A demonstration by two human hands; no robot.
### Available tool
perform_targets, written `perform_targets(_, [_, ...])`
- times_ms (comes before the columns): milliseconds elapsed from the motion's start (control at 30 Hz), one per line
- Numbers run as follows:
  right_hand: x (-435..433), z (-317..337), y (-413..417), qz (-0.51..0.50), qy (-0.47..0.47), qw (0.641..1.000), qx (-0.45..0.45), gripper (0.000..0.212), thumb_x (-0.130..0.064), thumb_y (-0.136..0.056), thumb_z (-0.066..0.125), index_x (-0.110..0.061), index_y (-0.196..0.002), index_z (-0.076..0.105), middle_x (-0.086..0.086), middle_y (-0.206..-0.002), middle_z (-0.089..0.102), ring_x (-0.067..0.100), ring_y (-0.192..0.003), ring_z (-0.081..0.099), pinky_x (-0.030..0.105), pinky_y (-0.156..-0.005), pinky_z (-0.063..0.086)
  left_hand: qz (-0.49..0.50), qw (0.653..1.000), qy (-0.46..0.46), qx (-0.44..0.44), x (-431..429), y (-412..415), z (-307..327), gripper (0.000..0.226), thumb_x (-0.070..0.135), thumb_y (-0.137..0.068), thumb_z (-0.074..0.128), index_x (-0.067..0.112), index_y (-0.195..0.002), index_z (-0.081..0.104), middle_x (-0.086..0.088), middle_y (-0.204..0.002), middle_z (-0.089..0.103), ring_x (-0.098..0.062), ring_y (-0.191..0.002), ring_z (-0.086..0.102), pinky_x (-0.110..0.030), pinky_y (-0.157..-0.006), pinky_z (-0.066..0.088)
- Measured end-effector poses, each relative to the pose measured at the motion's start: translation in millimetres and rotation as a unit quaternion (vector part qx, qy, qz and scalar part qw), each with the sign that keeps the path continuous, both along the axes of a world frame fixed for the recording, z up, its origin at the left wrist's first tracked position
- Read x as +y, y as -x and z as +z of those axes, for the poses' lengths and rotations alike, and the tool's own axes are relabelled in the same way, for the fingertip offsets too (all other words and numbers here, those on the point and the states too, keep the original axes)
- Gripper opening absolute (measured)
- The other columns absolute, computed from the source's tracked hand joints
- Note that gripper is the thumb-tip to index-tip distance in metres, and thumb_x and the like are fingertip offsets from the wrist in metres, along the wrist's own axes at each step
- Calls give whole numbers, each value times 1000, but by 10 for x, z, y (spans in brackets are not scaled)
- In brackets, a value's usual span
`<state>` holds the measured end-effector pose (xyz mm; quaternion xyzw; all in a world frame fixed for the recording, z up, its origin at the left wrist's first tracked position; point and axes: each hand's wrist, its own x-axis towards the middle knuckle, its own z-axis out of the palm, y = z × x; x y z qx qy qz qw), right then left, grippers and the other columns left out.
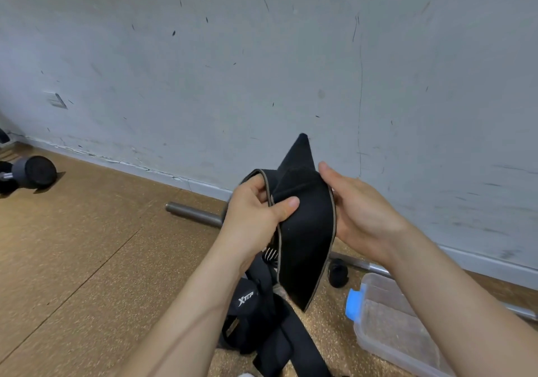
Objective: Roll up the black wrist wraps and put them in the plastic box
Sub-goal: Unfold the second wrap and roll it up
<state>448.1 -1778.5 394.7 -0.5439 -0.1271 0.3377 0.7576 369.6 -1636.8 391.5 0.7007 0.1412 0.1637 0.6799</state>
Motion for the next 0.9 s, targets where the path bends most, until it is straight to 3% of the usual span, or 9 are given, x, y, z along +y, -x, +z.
perform_targets(67, [31,-31,-2,-44,-22,999,11,33,-26,-102,50,-2,-118,67,16,-113,72,25,-102,71,38,-88,57,4,1000,-9,-12,-28,11,12,40,-5,-85,71,22,-109,54,-3,-95,77,-18,-88,74,-32,-74,61])
perform_targets(167, [28,-16,-24,-80,-62,994,38,33,-11,-97,52,6,-125,60,17,-111,68,26,-94,66,39,-85,54,19,994,-105,-32,-40,28,24,59,-4,-84,71,39,-112,41,-4,-90,76,-21,-80,74,-39,-73,62])
perform_targets(233, [3,2,-35,-50,-103,990,78,41,-14,-92,52,6,-127,58,21,-115,63,30,-103,60,45,-95,50,-9,993,-111,-46,-45,40,41,73,-8,-85,68,48,-122,39,-6,-93,76,-26,-82,74,-45,-79,61])
perform_targets(367, [-60,32,-14,29,-88,991,100,56,-43,-96,48,-1,-133,58,24,-128,63,36,-117,61,47,-102,48,-121,983,-132,-36,-23,95,63,95,-14,-86,62,62,-135,31,-2,-98,75,-21,-93,73,-38,-87,57])
perform_targets(467, [-47,4,-31,-48,-73,994,64,39,-26,-99,53,-1,-129,60,24,-120,68,37,-111,66,48,-95,55,-144,970,-195,-14,-26,142,61,103,-13,-88,61,71,-136,25,6,-98,75,-16,-96,72,-42,-94,55])
perform_targets(567, [-54,-25,-81,-181,-39,983,-11,21,-11,-100,53,-9,-118,64,10,-106,75,27,-100,72,40,-85,59,-115,954,-278,-14,-27,130,36,95,-6,-92,58,73,-136,27,14,-116,71,-11,-106,67,-42,-100,52])
perform_targets(633, [-71,-56,-121,-223,9,972,-74,19,-10,-100,53,-15,-114,65,5,-107,75,24,-102,71,43,-92,57,-94,951,-293,-20,-13,96,6,75,-1,-95,58,67,-125,50,27,-120,67,1,-114,61,-37,-104,49])
perform_targets(733, [-87,-73,-140,-237,54,961,-135,30,-1,-97,54,-26,-112,63,0,-116,71,22,-110,67,48,-99,52,-61,968,-243,4,5,60,-40,49,4,-95,61,51,-94,73,25,-101,73,1,-104,66,-34,-100,52])
perform_targets(900, [-183,-22,-193,-248,76,951,-170,51,14,-88,50,-30,-110,60,-3,-113,70,19,-108,66,46,-95,55,-35,991,-130,-9,90,96,79,31,-1,-90,63,27,-83,75,13,-100,74,-6,-100,67,-10,-78,50])
